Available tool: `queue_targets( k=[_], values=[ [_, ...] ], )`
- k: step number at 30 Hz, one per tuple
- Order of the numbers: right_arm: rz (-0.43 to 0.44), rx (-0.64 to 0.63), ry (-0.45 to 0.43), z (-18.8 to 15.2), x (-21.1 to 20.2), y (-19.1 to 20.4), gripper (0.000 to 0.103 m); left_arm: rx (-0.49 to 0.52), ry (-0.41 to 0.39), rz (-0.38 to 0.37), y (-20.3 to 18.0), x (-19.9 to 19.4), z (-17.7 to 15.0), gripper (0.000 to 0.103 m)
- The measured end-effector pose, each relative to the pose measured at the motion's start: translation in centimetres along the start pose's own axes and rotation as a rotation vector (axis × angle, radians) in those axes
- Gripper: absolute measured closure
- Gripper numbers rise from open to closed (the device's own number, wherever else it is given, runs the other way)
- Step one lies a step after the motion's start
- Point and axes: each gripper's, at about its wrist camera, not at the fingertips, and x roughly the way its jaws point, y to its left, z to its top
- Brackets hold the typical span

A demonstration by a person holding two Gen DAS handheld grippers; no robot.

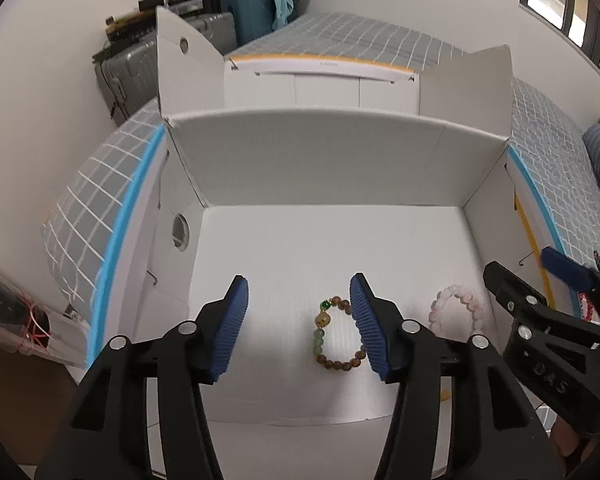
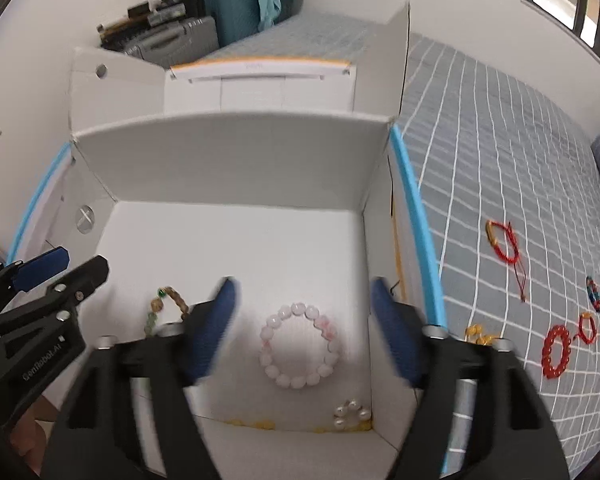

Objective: Organize jewelry
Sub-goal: 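Open both tools to drop the bracelets into the box, then move both tools back over the remaining bracelets on the bed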

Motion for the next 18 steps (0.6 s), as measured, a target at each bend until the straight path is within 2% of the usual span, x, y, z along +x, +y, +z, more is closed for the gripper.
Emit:
queue_targets(
  k=[7, 18],
  values=[
    [-0.030, 0.007, -0.066, 0.6, -2.0, -1.1, 0.017, 0.003, -0.045, -0.001, -0.5, -1.7, 0.4, 0.023],
    [-0.081, 0.060, -0.144, 1.5, -4.9, -5.8, 0.010, 0.018, -0.130, -0.031, -3.4, -4.3, 1.7, 0.006]
  ],
)
